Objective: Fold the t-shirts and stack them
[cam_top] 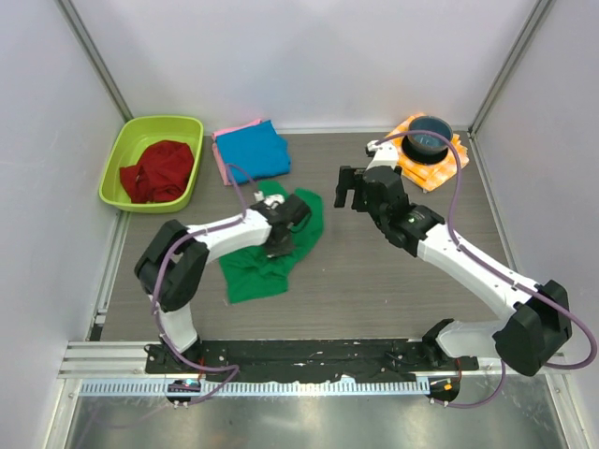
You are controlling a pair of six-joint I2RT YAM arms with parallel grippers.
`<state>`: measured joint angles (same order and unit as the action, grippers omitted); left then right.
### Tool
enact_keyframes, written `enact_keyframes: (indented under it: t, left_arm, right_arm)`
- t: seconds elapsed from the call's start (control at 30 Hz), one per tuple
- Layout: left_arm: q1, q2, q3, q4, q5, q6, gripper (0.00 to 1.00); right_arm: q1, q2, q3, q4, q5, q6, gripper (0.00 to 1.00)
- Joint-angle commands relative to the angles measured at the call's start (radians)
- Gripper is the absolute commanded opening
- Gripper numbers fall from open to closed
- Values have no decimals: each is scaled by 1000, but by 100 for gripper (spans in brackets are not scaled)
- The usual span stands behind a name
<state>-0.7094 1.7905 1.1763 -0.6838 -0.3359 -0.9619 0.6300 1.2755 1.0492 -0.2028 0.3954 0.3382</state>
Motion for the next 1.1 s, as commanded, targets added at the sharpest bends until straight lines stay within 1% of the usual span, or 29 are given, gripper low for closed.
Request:
enact_keyframes:
  t: [0.0, 0.07, 0.13, 0.17, 0.2, 0.23, 0.27, 0.3, 0.4, 0.43, 0.5, 0.53, 0.57, 0.63, 0.67, 0.7, 0.77, 0.8, 0.9, 0.97, 1.07]
  left_arm:
    - [-149, 46, 86, 56, 72, -8, 0]
    - [-185, 61, 100, 75, 86, 0, 0]
    - [-235, 66, 120, 84, 71, 20, 0]
    - [-264, 64, 129, 73, 51, 29, 6]
    - [-277, 44, 143, 66, -7, 35, 46]
    - [-286, 31, 152, 53, -38, 52, 74]
    - [-292, 9, 161, 8, -61, 57, 100]
    - [-292, -38, 178, -15, -107, 64, 100]
    - [-292, -141, 183, -118, -182, 83, 100]
    - [-292, -220, 174, -140, -225, 74, 100]
    - [-292, -290, 145, -218, -252, 28, 100]
    - [-292, -340, 132, -291, -274, 0, 100]
    - [-291, -367, 114, -321, -276, -59, 100]
    - [-291, -428, 40, -382, -272, -124, 100]
    - [-291, -446, 8, -382, -256, -162, 100]
    - [-291, -466, -65, -376, -249, -187, 100]
    - [-291, -514, -137, -341, -229, -224, 100]
    - [-291, -526, -197, -330, -226, -263, 100]
    - [-291, -556, -285, -324, -241, -354, 100]
    - [-288, -568, -316, -318, -258, -385, 97]
    - [-260, -562, -345, -292, -252, -364, 90]
  right_arm:
    - [7, -74, 20, -75, 112, -24, 100]
    - [7, -83, 21, -104, 134, -24, 100]
    - [7, -96, 21, -118, 143, -22, 100]
    - [7, -99, 18, -121, 148, -22, 100]
    - [7, -103, 15, -121, 154, -19, 100]
    - [7, -104, 12, -118, 154, -21, 100]
    - [7, -104, 6, -118, 155, -24, 100]
    - [7, -102, 6, -115, 155, -25, 100]
    - [7, -97, -5, -116, 140, -28, 100]
    - [7, -99, -9, -116, 140, -28, 100]
    - [7, -96, -20, -119, 140, -30, 100]
    - [7, -97, -23, -118, 138, -30, 100]
    - [7, -94, -29, -119, 138, -31, 100]
    - [7, -90, -28, -129, 131, -31, 100]
    - [7, -84, -25, -133, 129, -28, 100]
    - [8, -81, -23, -136, 131, -25, 100]
    - [7, -79, -26, -136, 123, -21, 100]
    - [7, -80, -29, -138, 125, -21, 100]
    - [7, -87, -38, -139, 120, -18, 100]
    - [7, -91, -49, -138, 114, -16, 100]
    - [7, -94, -61, -142, 106, -13, 100]
